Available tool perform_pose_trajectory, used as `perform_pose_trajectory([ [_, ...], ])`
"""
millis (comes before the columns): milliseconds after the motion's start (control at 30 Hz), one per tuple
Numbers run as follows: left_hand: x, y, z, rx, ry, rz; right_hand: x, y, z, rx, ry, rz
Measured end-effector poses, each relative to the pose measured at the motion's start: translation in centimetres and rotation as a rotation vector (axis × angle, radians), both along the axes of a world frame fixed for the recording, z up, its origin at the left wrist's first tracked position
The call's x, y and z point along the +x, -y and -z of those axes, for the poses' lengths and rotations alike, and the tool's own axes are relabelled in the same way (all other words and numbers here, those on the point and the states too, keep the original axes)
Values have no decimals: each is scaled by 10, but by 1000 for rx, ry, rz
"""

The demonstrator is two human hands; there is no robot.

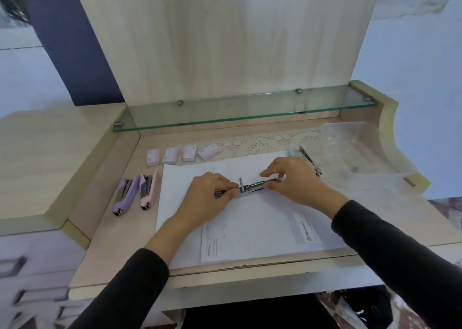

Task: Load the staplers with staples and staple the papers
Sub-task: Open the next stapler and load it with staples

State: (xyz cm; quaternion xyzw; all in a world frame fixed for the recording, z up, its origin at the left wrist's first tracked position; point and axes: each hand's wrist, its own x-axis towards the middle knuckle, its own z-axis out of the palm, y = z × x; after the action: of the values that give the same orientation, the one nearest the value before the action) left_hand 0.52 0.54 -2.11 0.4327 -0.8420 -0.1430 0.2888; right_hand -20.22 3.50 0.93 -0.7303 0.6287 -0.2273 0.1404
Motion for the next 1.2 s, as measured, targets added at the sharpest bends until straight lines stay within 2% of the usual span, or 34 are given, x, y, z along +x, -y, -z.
perform_pose_trajectory([
  [133, 10, 22, -27, 62, -125, -107, -3, 7, 2, 53, -5, -7],
  [200, 14, 45, -34, 29, -84, -204, -5, 9, 1, 74, 28, -14],
  [267, 16, 72, -36, -18, 54, -288, -6, 12, -2, 73, 68, -7],
  [400, 9, 107, -29, -5, 592, -367, -7, 22, -12, 40, 114, -9],
  [500, 1, 114, -24, -4, 749, -382, -3, 30, -21, 31, 117, -36],
  [733, -1, 101, -37, -21, 497, -334, 13, 53, -36, 48, 128, -121],
  [1000, 2, 71, -39, 50, 416, -339, 31, 81, -12, 65, -19, -130],
  [1133, 2, 64, -34, 88, 402, -353, 41, 86, 0, 82, 8, -151],
  [1200, 2, 62, -31, 94, 337, -346, 44, 88, 2, 66, 29, -158],
])
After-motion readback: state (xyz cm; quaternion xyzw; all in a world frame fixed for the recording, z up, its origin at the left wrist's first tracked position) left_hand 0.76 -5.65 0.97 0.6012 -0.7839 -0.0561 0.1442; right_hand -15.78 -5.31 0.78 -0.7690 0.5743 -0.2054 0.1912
